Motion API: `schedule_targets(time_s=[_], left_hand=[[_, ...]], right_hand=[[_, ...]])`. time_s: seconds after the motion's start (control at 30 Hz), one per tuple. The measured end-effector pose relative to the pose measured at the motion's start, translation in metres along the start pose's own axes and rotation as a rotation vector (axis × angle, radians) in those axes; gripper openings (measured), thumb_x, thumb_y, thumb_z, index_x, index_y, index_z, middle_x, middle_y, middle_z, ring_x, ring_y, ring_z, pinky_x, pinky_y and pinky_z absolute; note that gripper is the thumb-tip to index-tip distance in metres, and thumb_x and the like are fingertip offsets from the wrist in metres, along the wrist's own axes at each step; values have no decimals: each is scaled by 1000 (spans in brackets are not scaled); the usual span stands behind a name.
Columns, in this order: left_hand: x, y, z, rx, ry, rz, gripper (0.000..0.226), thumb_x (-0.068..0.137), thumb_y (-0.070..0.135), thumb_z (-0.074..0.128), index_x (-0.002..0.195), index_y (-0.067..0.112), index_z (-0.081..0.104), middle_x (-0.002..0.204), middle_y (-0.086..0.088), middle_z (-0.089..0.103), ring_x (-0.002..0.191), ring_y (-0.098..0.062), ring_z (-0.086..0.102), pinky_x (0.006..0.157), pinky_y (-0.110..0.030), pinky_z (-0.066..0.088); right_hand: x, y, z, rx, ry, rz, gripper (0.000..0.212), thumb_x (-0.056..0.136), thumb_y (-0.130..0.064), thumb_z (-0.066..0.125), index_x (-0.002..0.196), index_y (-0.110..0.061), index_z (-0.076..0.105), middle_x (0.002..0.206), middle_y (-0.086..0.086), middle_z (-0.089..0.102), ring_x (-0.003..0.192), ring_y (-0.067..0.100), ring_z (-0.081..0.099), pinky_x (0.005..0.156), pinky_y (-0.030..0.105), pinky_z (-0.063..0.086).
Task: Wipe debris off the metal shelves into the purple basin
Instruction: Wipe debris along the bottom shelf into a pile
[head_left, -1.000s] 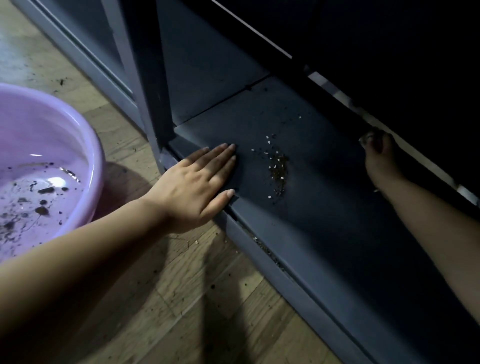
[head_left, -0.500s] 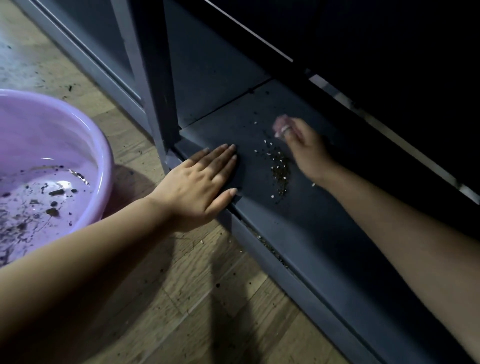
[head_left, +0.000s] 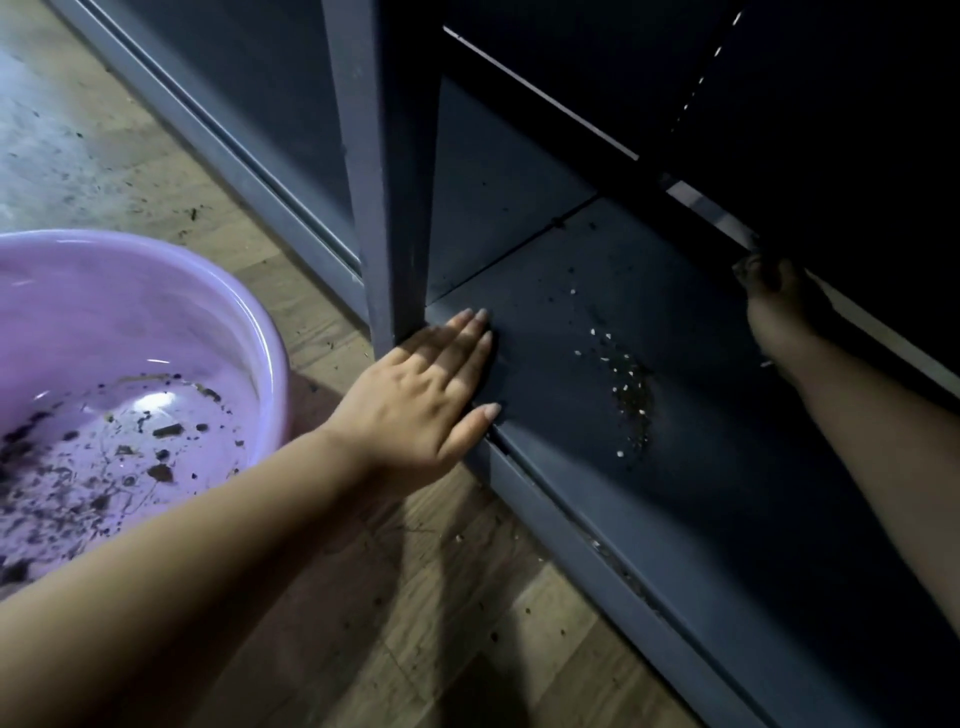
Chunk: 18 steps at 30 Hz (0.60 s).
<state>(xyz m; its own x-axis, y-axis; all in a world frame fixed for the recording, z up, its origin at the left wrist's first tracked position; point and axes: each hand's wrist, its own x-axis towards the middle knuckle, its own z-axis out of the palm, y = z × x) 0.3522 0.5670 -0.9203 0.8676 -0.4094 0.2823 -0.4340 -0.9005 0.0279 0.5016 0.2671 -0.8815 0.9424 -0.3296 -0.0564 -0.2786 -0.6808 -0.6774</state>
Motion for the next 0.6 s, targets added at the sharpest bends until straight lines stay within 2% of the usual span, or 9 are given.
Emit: schedule_targets(time_s=[0.13,0.23,0.3,0.33,0.4,0.43,0.47,0.53,0.6], left_hand=[[0,0,2,-8,7,-1,73,101,45,10,133,-10,47,138,-28,46,129,-37,46,106,-41,26],[0,0,3,-21,10,-1,72,101,44,12,133,-10,46,139,-28,45,130,-37,46,107,-41,27],[-1,1,3,-30,7,-5,71,101,44,12,134,-10,45,139,-28,45,130,-37,45,107,-42,26],[-1,1,3,-33,7,-8,71,101,44,12,134,-10,45,140,-28,45,131,-37,45,106,-42,26],[-1,1,3,-41,5,-12,71,101,45,13,135,-9,44,140,-27,44,132,-36,43,106,-42,26],[-2,1,4,-40,3,-12,70,101,45,14,136,-8,44,141,-27,44,132,-36,43,106,-42,26],[-2,0,5,-36,2,-11,70,101,44,14,136,-8,44,141,-26,44,132,-36,43,106,-42,26],[-2,0,5,-32,-4,-7,70,101,44,14,136,-9,44,141,-27,44,132,-36,42,107,-43,26],[-1,0,6,-36,-19,-5,71,101,45,12,136,-9,43,141,-27,43,133,-37,41,107,-43,26]], right_hand=[[12,-33,24,18,-128,-73,41,103,-34,30,136,-15,45,135,10,47,114,28,48,67,25,35],[19,-60,42,118,-179,-99,40,102,-35,32,133,-13,48,120,-1,55,108,16,49,64,21,36],[18,-74,54,244,-200,-84,36,103,-26,36,128,-6,52,100,-7,60,95,8,53,53,9,39],[16,-81,61,281,-232,-87,34,102,-22,38,125,-2,53,97,-5,60,91,8,55,50,2,35],[12,-93,73,367,-322,-117,27,99,-18,43,106,3,58,97,7,61,89,13,58,60,2,34],[12,-97,79,395,-365,-125,20,97,-18,44,90,-6,57,90,5,58,82,9,56,67,7,35],[10,-101,81,409,-400,-109,21,99,-16,41,80,-16,50,86,0,53,75,2,51,69,10,36],[9,-106,81,458,-447,-42,31,101,-10,35,75,-25,42,93,-3,48,72,-6,41,67,9,37],[7,-107,80,501,-475,-41,32,101,-7,34,76,-23,44,90,-4,50,74,-6,44,68,7,40]])
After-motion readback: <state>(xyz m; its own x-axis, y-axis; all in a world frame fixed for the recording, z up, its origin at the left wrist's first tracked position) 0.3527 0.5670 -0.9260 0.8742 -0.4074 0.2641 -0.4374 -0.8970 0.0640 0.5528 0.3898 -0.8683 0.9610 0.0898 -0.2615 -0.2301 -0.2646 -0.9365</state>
